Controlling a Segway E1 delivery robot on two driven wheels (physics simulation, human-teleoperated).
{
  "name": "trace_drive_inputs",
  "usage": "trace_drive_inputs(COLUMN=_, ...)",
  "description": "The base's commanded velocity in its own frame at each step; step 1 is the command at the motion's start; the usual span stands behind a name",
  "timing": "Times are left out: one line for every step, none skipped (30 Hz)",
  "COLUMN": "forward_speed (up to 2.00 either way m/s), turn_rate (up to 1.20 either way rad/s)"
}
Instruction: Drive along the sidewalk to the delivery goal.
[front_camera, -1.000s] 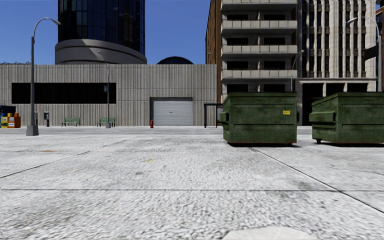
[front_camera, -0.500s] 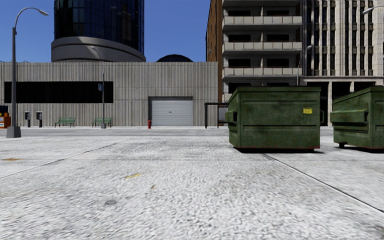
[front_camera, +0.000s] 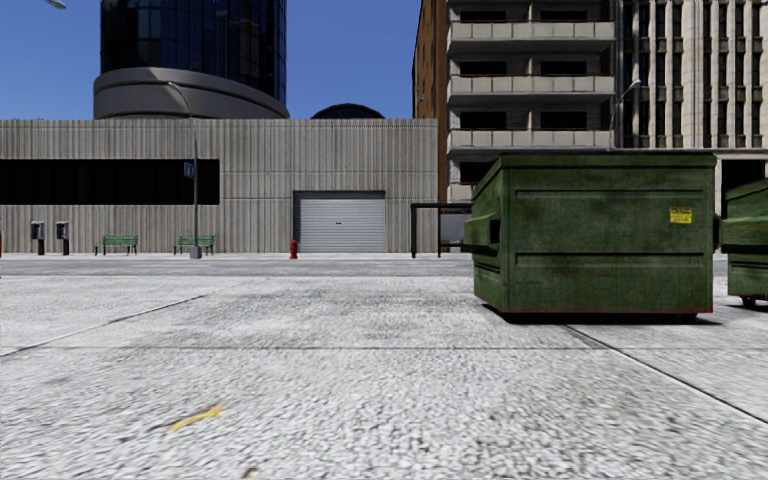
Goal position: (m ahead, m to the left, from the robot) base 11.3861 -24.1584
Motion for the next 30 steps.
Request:
trace_drive_inputs(forward_speed=2.0, turn_rate=0.0)
trace_drive_inputs(forward_speed=2.0, turn_rate=0.0)
trace_drive_inputs(forward_speed=2.0, turn_rate=0.0)
trace_drive_inputs(forward_speed=2.0, turn_rate=0.0)
trace_drive_inputs(forward_speed=2.0, turn_rate=0.0)
trace_drive_inputs(forward_speed=2.0, turn_rate=0.0)
trace_drive_inputs(forward_speed=2.0, turn_rate=0.0)
trace_drive_inputs(forward_speed=2.0, turn_rate=0.0)
trace_drive_inputs(forward_speed=2.0, turn_rate=0.0)
trace_drive_inputs(forward_speed=2.0, turn_rate=0.0)
trace_drive_inputs(forward_speed=2.0, turn_rate=0.0)
trace_drive_inputs(forward_speed=2.0, turn_rate=0.0)
trace_drive_inputs(forward_speed=2.0, turn_rate=0.0)
trace_drive_inputs(forward_speed=2.0, turn_rate=0.0)
trace_drive_inputs(forward_speed=2.0, turn_rate=0.0)
trace_drive_inputs(forward_speed=2.0, turn_rate=0.0)
trace_drive_inputs(forward_speed=2.0, turn_rate=0.0)
trace_drive_inputs(forward_speed=2.0, turn_rate=0.0)
trace_drive_inputs(forward_speed=2.0, turn_rate=0.0)
trace_drive_inputs(forward_speed=2.0, turn_rate=0.0)
trace_drive_inputs(forward_speed=2.0, turn_rate=0.0)
trace_drive_inputs(forward_speed=2.0, turn_rate=0.0)
trace_drive_inputs(forward_speed=2.0, turn_rate=0.0)
trace_drive_inputs(forward_speed=2.0, turn_rate=0.0)
trace_drive_inputs(forward_speed=2.0, turn_rate=0.0)
trace_drive_inputs(forward_speed=2.0, turn_rate=0.0)
trace_drive_inputs(forward_speed=2.0, turn_rate=0.0)
trace_drive_inputs(forward_speed=2.0, turn_rate=0.0)
trace_drive_inputs(forward_speed=2.0, turn_rate=0.0)
trace_drive_inputs(forward_speed=2.0, turn_rate=0.0)
